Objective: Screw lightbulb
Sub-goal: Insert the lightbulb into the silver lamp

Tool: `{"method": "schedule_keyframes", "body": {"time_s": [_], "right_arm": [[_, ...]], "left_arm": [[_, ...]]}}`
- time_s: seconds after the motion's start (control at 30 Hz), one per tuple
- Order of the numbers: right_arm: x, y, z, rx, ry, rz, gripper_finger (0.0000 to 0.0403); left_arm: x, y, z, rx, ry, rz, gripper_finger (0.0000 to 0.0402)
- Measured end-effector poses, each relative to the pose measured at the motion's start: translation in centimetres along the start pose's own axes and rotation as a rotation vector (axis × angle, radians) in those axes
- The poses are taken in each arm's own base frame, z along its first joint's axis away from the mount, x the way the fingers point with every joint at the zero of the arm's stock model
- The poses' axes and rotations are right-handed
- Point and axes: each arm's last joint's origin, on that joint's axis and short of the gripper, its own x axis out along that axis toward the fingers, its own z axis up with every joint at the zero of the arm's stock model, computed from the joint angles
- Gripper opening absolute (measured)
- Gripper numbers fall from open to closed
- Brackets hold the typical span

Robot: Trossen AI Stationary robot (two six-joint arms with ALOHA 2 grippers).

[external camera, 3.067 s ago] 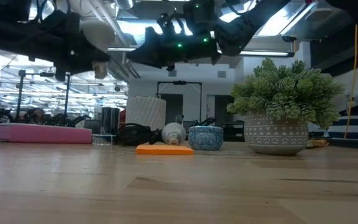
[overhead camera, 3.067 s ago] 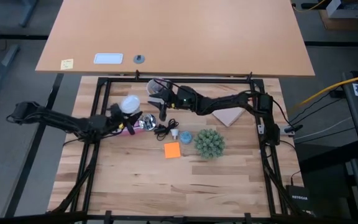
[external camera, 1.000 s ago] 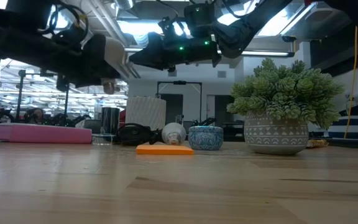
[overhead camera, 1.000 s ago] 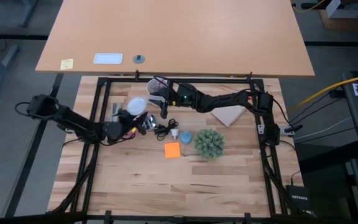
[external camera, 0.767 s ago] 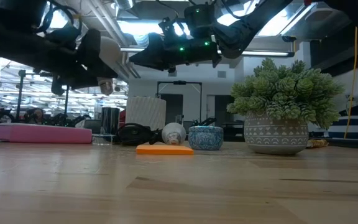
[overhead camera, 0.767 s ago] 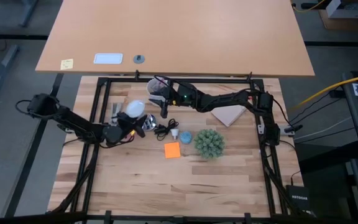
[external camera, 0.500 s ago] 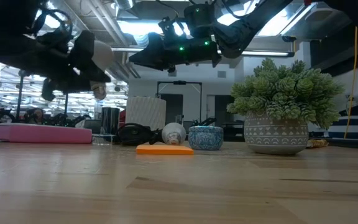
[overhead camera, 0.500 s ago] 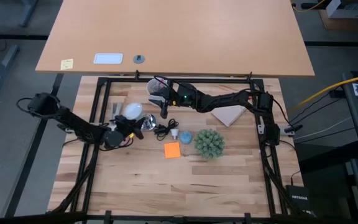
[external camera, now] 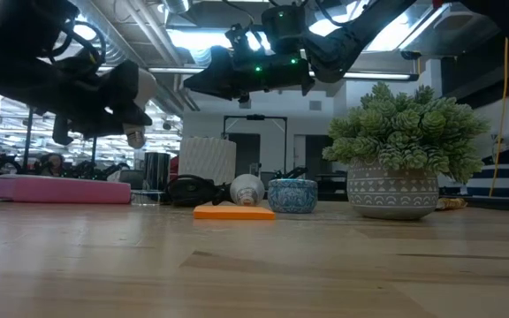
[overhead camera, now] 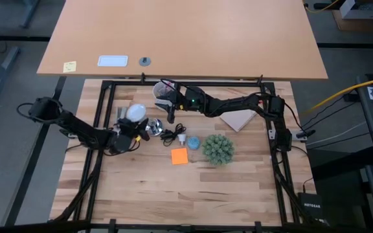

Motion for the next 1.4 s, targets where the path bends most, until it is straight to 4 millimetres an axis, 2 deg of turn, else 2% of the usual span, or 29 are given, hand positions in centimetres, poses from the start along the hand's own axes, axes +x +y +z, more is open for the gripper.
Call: {"method": "schedule_keyframes", "body": {"time_s": [0.6, 0.8, 1.1, 1.4], "right_arm": [[0.0, 0.0, 0.0, -0.004, -0.004, 0.009, 0.0143], [0.0, 0.1, 0.0, -0.004, -0.006, 0.025, 0.0143], [0.0, 0.1, 0.0, -0.004, -0.005, 0.025, 0.0143], [0.0, 0.1, 0.0, -0.004, -0.002, 0.025, 0.0143]], "left_arm": [[1.6, -0.3, 0.8, 0.08, 0.052, -0.089, 0.015], [2.0, -0.3, 0.5, 0.09, 0.067, -0.092, 0.015], [2.6, -1.2, -0.2, 0.15, 0.066, -0.118, 0.015], [2.9, -1.1, -0.7, 0.194, 0.068, -0.091, 0.015]]}}
